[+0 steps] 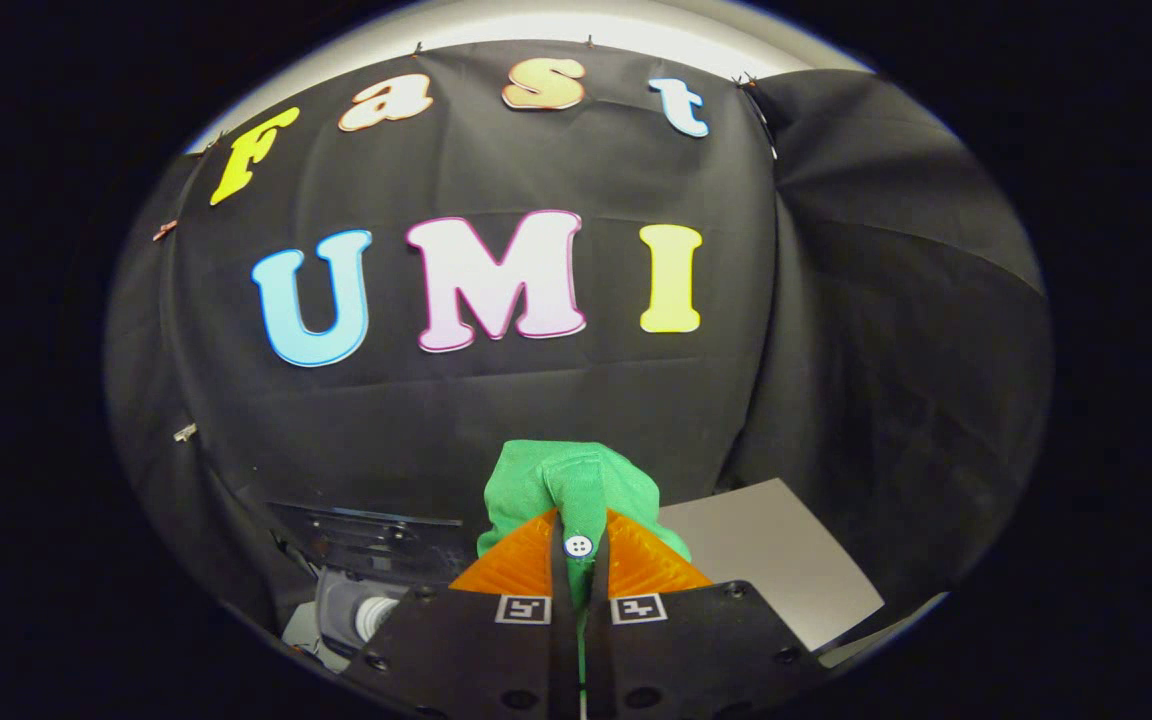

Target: Put the clothes into the washing machine and then close the washing machine lid.

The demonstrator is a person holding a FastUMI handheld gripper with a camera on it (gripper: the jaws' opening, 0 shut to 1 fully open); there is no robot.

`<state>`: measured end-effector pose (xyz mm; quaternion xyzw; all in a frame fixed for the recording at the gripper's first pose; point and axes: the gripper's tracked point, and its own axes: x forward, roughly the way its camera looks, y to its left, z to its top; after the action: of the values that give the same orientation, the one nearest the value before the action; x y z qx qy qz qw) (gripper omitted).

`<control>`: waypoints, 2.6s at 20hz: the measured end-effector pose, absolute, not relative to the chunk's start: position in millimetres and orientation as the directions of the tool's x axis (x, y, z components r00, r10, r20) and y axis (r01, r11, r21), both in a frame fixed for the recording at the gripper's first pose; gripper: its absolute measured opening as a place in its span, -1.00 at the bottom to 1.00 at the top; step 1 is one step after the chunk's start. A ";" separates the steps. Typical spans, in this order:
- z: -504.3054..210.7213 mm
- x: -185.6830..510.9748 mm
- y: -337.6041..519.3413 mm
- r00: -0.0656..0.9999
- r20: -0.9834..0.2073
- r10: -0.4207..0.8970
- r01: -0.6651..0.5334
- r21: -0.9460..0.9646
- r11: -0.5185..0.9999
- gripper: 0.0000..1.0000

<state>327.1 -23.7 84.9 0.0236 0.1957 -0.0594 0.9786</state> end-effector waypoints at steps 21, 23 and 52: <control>-92.2 339.6 230.6 0.905 -0.425 0.011 -0.017 -0.010 1.000 -0.86; -122.8 343.6 242.7 0.897 -0.442 0.015 -0.025 -0.017 1.000 -0.86; -328.2 344.0 259.7 0.829 -0.555 0.061 -0.049 0.036 0.998 -0.10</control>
<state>344.0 259.7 -328.2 0.0101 0.2907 0.0287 0.9563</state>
